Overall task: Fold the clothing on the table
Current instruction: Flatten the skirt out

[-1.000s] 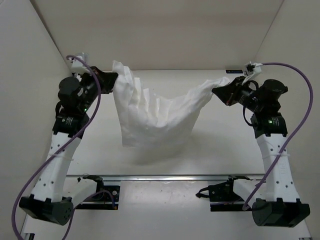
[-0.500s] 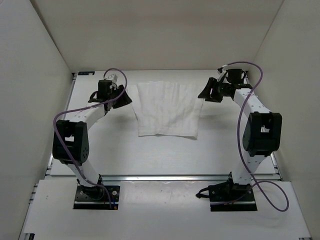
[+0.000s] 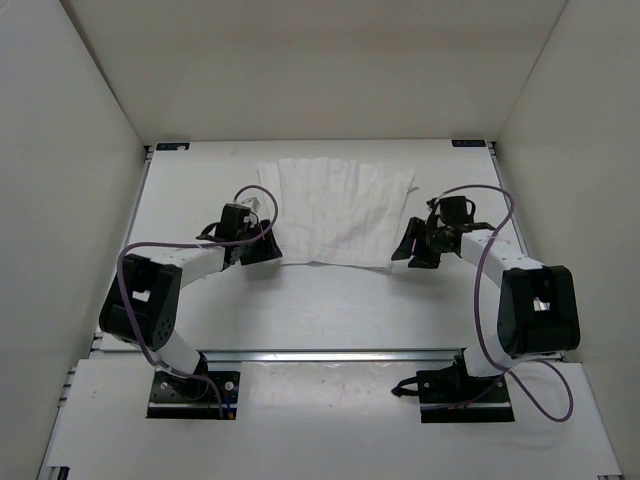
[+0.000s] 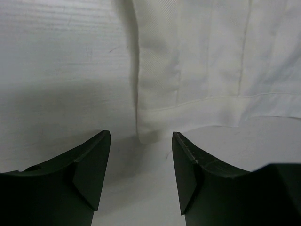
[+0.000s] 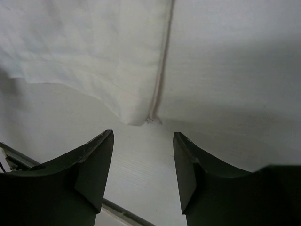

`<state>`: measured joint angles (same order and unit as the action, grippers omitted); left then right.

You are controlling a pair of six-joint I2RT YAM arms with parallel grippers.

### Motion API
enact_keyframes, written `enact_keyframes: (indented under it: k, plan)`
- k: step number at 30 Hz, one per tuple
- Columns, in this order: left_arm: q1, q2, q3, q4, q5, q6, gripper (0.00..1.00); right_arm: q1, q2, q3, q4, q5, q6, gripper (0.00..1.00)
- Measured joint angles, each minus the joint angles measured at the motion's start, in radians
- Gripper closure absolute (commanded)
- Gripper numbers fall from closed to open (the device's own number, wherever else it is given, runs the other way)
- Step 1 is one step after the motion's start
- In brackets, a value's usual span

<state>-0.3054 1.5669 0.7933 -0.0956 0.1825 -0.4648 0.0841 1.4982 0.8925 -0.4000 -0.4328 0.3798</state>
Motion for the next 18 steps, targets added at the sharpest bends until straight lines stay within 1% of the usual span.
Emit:
enact_keyframes:
  k: [3,7,9,12,13,15,16,17,18]
  plan:
    - [-0.015,0.027,-0.024,0.001,-0.025,-0.011,0.34,0.013,0.0,-0.048,0.0,0.018,0.021,0.49]
    - [-0.024,0.035,-0.033,0.039,-0.034,-0.031,0.35,0.036,0.0,-0.073,0.037,0.029,0.047,0.49]
    - [-0.026,0.047,-0.033,0.06,-0.032,-0.038,0.36,0.043,0.002,-0.087,0.066,0.029,0.063,0.51]
    - [-0.031,0.078,-0.016,0.093,-0.019,-0.052,0.43,0.043,0.016,-0.12,0.119,0.024,0.089,0.53]
    - [-0.032,0.09,-0.011,0.109,-0.011,-0.058,0.49,0.04,0.025,-0.127,0.127,0.021,0.095,0.53]
    - [-0.037,0.116,-0.002,0.14,0.0,-0.07,0.71,0.039,0.059,-0.134,0.148,0.012,0.113,0.59]
    - [-0.039,0.126,0.0,0.148,0.007,-0.076,0.77,0.037,0.066,-0.133,0.158,0.004,0.118,0.61]
    - [-0.04,0.135,0.0,0.152,0.016,-0.073,0.8,0.037,0.074,-0.133,0.177,-0.003,0.126,0.64]
    - [-0.04,0.146,0.0,0.161,0.031,-0.079,0.87,0.037,0.084,-0.133,0.192,-0.01,0.126,0.66]
